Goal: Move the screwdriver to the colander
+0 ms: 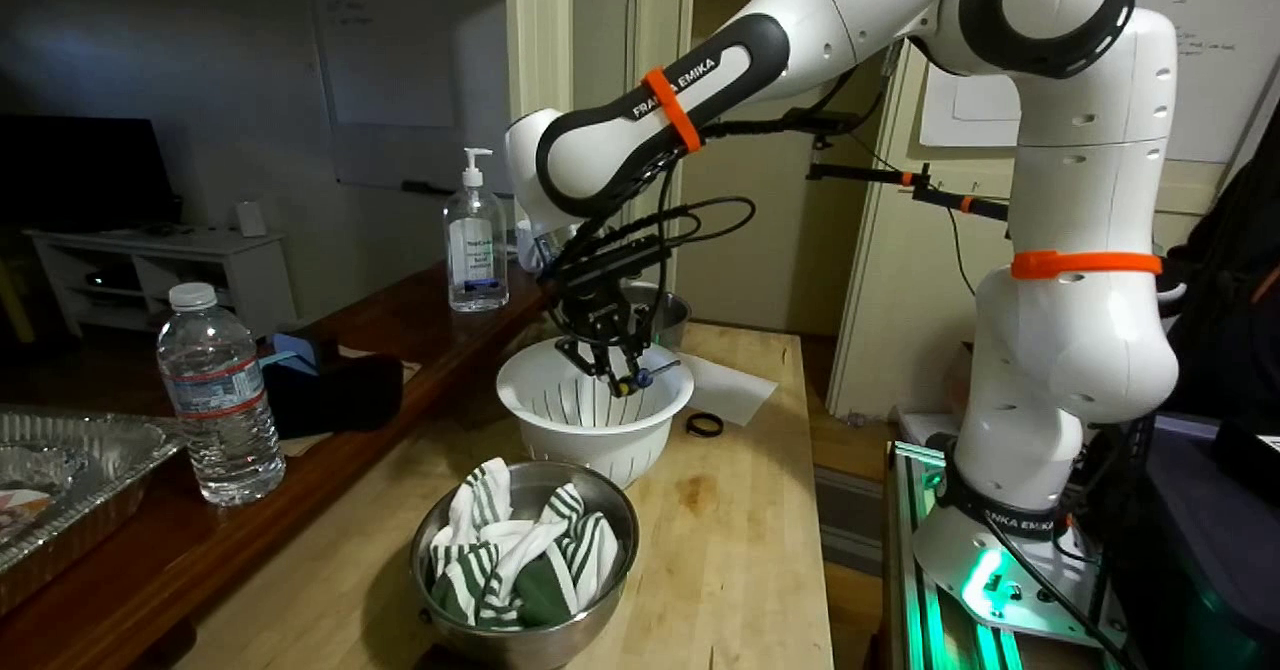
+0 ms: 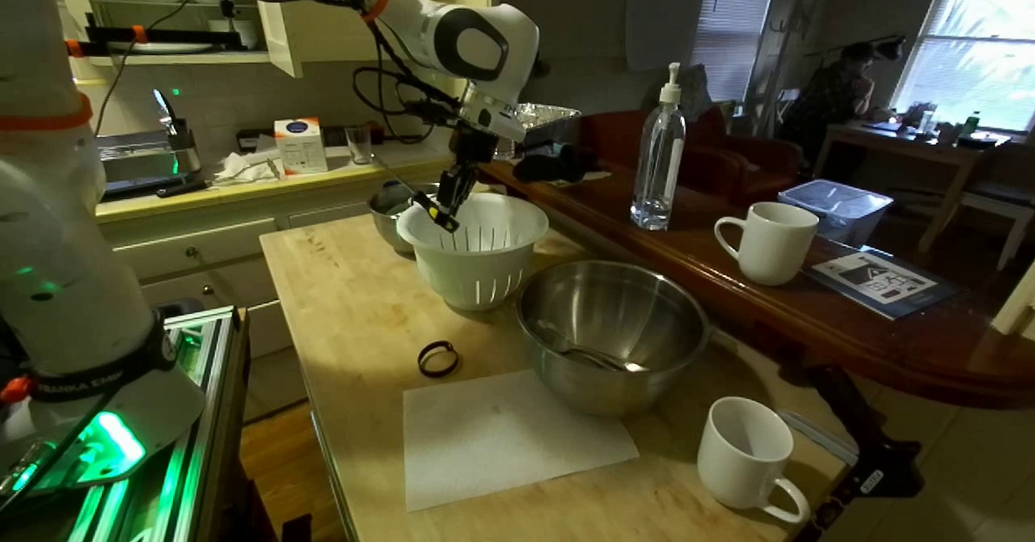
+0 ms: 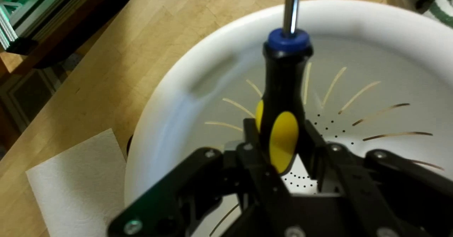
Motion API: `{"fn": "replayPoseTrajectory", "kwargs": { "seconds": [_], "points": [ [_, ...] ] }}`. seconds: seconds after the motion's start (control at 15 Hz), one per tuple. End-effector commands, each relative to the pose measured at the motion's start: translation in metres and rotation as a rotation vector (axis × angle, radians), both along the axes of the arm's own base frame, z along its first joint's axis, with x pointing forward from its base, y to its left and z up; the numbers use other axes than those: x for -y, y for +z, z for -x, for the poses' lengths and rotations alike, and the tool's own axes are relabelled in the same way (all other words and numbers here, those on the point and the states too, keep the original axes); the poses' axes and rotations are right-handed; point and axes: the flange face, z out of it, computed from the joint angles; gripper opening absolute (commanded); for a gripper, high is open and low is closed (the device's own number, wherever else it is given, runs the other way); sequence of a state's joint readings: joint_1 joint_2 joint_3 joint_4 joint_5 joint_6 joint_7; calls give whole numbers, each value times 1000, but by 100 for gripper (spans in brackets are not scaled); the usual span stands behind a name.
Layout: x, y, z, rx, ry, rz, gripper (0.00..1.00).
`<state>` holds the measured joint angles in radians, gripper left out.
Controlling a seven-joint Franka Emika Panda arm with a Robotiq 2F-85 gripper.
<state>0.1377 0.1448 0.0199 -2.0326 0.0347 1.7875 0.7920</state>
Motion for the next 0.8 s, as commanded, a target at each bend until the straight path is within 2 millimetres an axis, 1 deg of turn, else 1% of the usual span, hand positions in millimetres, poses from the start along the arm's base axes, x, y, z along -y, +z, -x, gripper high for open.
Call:
{"fn": "replayPoseTrajectory", "kwargs": {
  "seconds": [0.0,0.2,0.33,0.6,0.73],
  "points": [
    [25,-10,-9,12,-70,7,8],
    [50,-25,-20,26,-142,11,8],
    [63,-31,-33,50,-218,21,8],
    [58,-43,-52,98,-317,62,8],
    [50,-50,-57,102,-332,83,8]
  ]
}}
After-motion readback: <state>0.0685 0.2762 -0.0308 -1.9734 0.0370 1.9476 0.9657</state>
